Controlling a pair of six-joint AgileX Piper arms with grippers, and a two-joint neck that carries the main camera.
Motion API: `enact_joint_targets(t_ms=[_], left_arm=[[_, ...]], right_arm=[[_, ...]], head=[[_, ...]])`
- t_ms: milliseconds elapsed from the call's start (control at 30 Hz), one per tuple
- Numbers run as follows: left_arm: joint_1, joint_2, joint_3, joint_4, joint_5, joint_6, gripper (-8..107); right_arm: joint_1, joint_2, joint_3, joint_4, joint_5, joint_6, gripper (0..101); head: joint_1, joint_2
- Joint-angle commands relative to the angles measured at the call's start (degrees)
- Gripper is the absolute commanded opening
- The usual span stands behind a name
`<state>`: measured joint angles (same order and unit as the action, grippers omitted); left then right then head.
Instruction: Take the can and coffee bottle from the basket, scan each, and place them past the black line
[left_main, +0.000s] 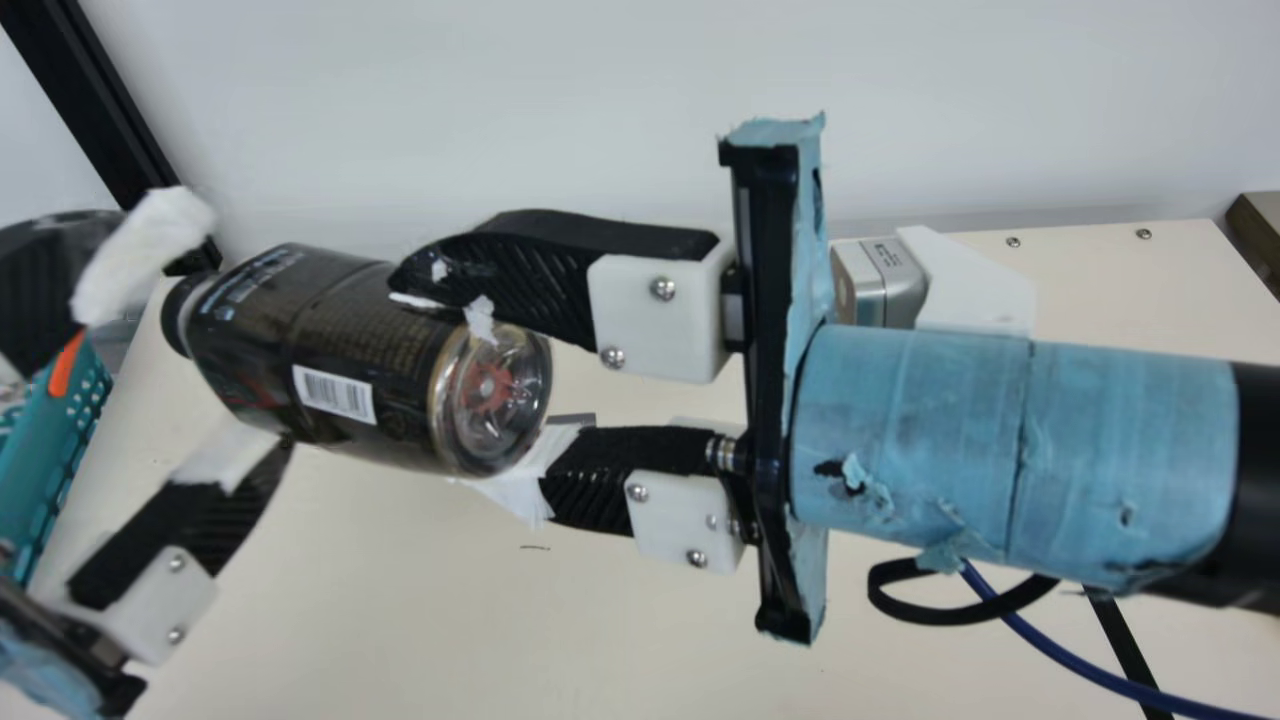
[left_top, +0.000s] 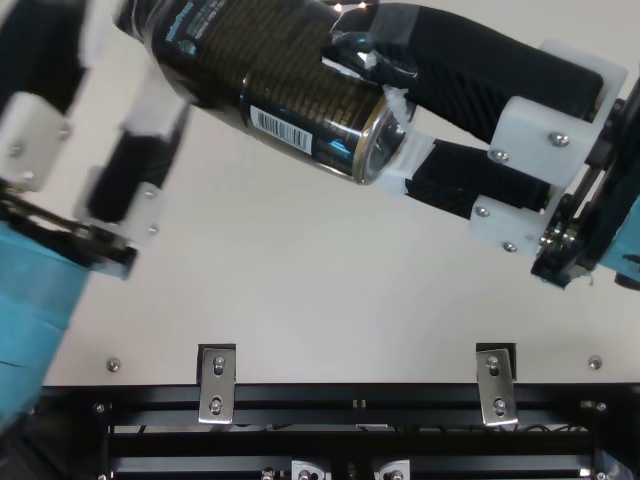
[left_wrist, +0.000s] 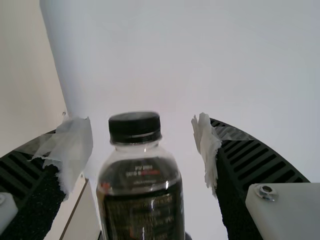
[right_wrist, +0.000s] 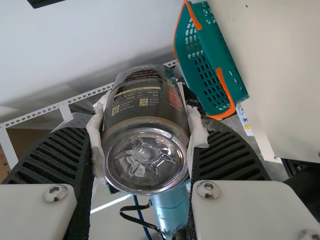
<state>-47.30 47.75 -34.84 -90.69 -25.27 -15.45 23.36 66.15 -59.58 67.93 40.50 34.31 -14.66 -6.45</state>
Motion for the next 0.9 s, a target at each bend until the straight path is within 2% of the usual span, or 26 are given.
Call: enact_joint_targets(t_ms=[0,167,267,300,400,533,667,867], left_arm=[[1.34,-1.10,0.85,-0.37,-0.90,0.41,90],[4.56,-3.39,2.90,-2.01,-2.03,2.31,90],[5.84,-1.06,4.44,-6.58,-0.12,10.58,90],[5.55,-3.09,3.68,-3.30,-1.69,3.78,90],[5.83,-1.67,4.43,-6.44,-0.44,7.34,90],[5.83,-1.78,4.43,-6.54,-0.52,7.89,90],[5.83,-1.78,4.43,-6.54,-0.61,7.89,90],[5.83,-1.78,4.43,-6.54,-0.61,7.89,90]], right_arm=[[0.00,0.00,0.00,0.00,0.00,0.00,0],[0.00,0.00,0.00,0.00,0.00,0.00,0],[0.00,0.00,0.00,0.00,0.00,0.00,0],[0.00,0.00,0.00,0.00,0.00,0.00,0],[-0.42,0.22,0.21,0.75,0.09,-1.07,0],[-1.49,0.92,-1.17,-0.59,-0.49,-2.85,0],[-2.90,2.11,-3.86,-5.18,-1.26,-5.37,0],[-3.83,3.55,-7.69,-17.72,-3.22,-11.32,0]], head=[[-0.78,-0.23],[-0.78,-0.23],[-0.78,-0.23],[-0.78,-0.23],[-0.78,-0.23],[-0.78,-0.23],[-0.78,-0.23],[-0.78,-0.23]])
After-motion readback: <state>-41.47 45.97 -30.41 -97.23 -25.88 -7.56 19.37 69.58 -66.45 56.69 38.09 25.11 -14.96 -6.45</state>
